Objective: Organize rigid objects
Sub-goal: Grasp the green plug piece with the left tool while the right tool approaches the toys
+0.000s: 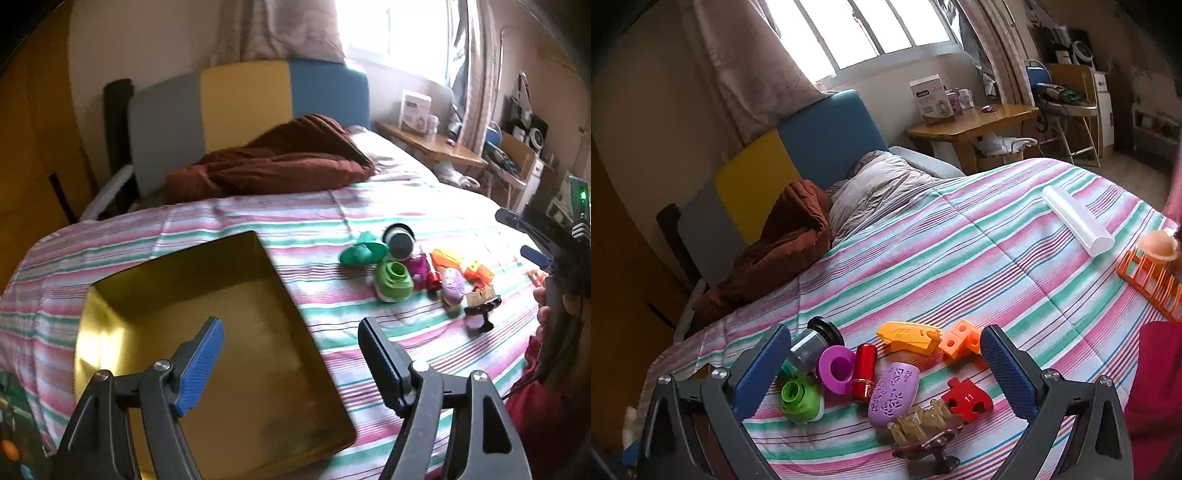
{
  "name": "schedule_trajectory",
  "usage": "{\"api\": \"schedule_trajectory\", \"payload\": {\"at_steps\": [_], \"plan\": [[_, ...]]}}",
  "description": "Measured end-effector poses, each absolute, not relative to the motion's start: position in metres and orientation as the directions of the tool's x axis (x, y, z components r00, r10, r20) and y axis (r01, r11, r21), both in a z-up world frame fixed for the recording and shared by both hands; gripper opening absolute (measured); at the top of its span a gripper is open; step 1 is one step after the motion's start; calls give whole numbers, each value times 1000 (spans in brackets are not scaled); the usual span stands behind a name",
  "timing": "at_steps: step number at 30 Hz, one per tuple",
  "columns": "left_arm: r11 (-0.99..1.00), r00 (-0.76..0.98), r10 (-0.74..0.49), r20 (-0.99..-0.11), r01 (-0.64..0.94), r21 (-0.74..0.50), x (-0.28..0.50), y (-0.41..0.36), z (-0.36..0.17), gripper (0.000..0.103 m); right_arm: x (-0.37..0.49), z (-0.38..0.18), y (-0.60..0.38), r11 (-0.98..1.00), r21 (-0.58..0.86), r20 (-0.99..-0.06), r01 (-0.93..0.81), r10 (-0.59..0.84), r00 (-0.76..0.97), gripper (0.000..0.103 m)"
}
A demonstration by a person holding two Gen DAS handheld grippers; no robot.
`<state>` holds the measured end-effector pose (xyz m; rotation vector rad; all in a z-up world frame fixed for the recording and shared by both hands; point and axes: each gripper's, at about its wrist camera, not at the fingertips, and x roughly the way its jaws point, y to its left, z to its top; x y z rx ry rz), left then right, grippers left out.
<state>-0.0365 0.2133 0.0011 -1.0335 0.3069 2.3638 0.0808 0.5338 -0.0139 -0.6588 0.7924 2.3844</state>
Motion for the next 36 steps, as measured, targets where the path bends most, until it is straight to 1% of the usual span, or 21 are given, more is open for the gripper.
{"api": "schedule_trajectory", "payload": {"at_steps": [2, 4, 7, 9, 13, 15, 17, 24, 26, 28, 31, 36], "plan": [[-811, -513, 404, -757, -583, -38, -41, 228, -2, 76, 82, -15, 536, -674, 403, -594, -619, 321, -737, 103], [-795, -485, 408, -773, -605, -40, -43, 245, -6, 76, 82, -16, 538, -667, 416, -596, -618, 314, -739, 103], [-762, -442, 437, -783, -645, -61, -45, 269, -9, 76, 84, -16, 540, -661, 429, -589, -616, 313, -745, 103], [-737, -434, 449, -781, -675, -48, -45, 289, -12, 76, 85, -15, 542, -654, 437, -585, -617, 314, -748, 103], [-689, -378, 445, -812, -724, -41, -57, 329, -30, 76, 89, -15, 544, -643, 449, -578, -620, 320, -750, 103], [-685, -365, 420, -831, -729, -26, -66, 346, -42, 76, 91, -16, 547, -631, 460, -577, -625, 322, -750, 103], [-680, -336, 427, -839, -731, -53, -76, 358, -52, 76, 94, -17, 551, -615, 472, -581, -632, 322, -748, 103], [-676, -290, 408, -866, -733, -73, -99, 395, -84, 76, 95, -22, 559, -585, 502, -590, -637, 306, -747, 103], [-686, -277, 395, -876, -723, -81, -104, 398, -95, 54, 95, -22, 560, -586, 500, -592, -637, 306, -746, 103], [-690, -264, 397, -879, -718, -96, -106, 398, -102, 54, 93, -22, 560, -592, 493, -596, -638, 304, -743, 103], [-696, -287, 386, -877, -714, -72, -96, 394, -101, 54, 93, -23, 561, -590, 490, -600, -641, 305, -739, 103], [-675, -303, 403, -864, -736, -57, -61, 376, -102, 54, 104, -27, 572, -533, 546, -598, -646, 292, -746, 103]]}}
